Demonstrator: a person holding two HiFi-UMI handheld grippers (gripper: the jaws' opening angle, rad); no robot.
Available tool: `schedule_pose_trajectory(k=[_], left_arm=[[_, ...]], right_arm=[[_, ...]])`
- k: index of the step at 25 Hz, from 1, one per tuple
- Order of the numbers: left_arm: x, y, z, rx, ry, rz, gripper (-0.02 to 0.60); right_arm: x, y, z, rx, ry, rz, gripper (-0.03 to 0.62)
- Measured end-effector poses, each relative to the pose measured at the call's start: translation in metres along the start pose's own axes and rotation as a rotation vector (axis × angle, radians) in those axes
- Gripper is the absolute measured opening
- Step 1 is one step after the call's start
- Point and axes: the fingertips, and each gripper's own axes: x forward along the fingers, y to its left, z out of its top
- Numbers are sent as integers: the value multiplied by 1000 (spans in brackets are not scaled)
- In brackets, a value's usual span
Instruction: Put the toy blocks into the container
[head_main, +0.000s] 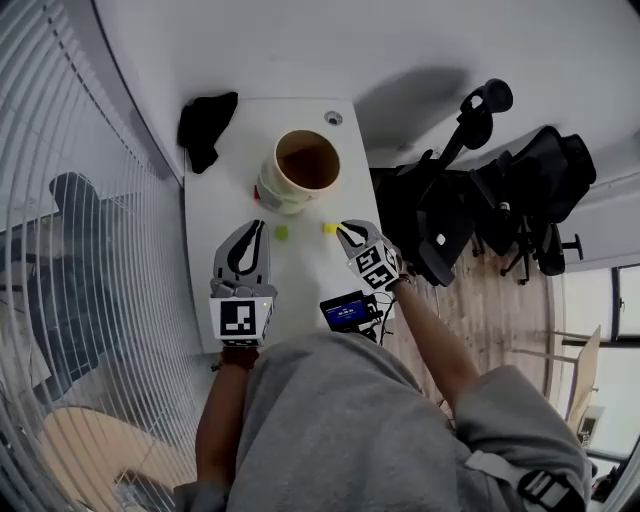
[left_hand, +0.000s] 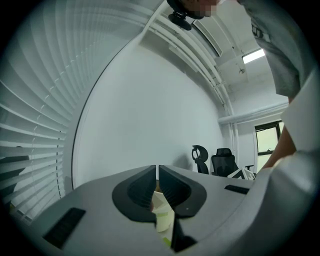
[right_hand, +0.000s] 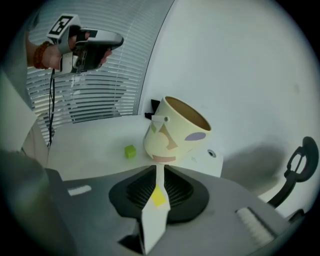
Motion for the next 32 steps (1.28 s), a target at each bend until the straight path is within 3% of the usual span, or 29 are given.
schedule_pose_trajectory(k=[6,12,23,32], left_arm=[[5,2,-6,-20,43,-18,25],[14,8,-20,-3,54,-21,25],[14,22,-16,-27,66,-1,25],[14,22,-20,-28,74,-7,25]], right_arm=[[25,5,-13,-56,60,55,88],[49,6,-44,-95,185,124,142],[72,17,-76,-287,345,238,161],[85,21,-91,-325,419,253,196]])
